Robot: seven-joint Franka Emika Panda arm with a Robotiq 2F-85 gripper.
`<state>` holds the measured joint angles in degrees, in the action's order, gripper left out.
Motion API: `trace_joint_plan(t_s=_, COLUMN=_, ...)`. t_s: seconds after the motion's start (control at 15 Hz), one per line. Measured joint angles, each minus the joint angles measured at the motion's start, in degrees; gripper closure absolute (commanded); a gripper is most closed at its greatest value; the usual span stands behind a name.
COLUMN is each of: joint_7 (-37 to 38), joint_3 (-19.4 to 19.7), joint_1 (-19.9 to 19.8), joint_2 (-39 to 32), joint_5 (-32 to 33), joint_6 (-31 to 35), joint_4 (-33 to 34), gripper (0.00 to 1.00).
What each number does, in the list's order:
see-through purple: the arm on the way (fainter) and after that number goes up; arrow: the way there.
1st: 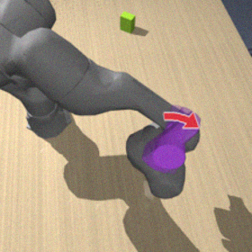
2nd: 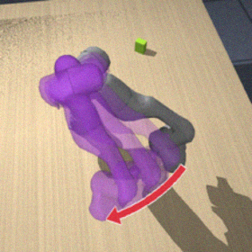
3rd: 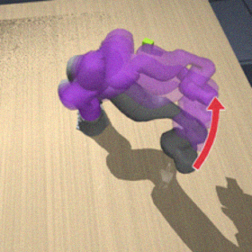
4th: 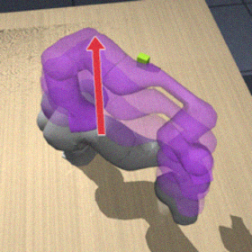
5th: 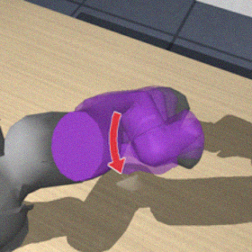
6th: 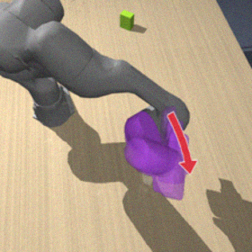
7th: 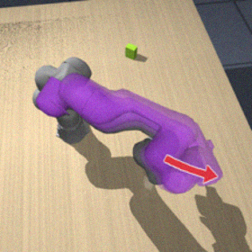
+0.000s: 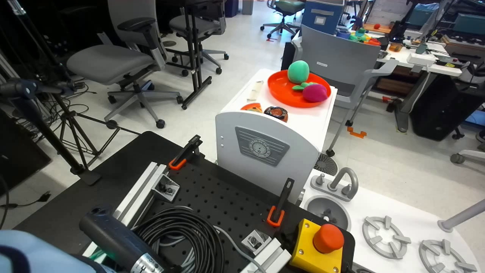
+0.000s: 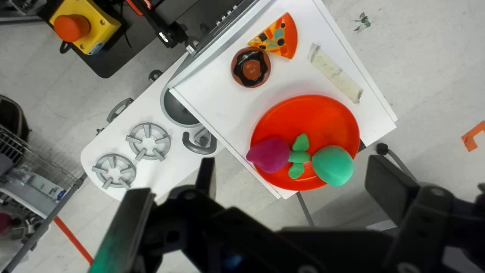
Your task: Remove the green plushie from the orange plate
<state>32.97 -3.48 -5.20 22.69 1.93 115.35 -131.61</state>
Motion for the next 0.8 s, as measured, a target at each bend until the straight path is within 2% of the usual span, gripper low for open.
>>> trace_joint_plan(t_s=0.4, joint_7=2.2, joint_3=1.0, joint_1=-1.5, joint_2=-7.5, joint_5=0.0, joint_6=-0.5, joint_4=5.9, gripper=0.0)
trace_joint_plan(t_s=0.8, joint_7=1.9, joint_3=3.1, joint_1=-1.6, joint_2=-15.5, joint_5=0.4, joint_6=-5.3, joint_4=13.4, gripper=0.0)
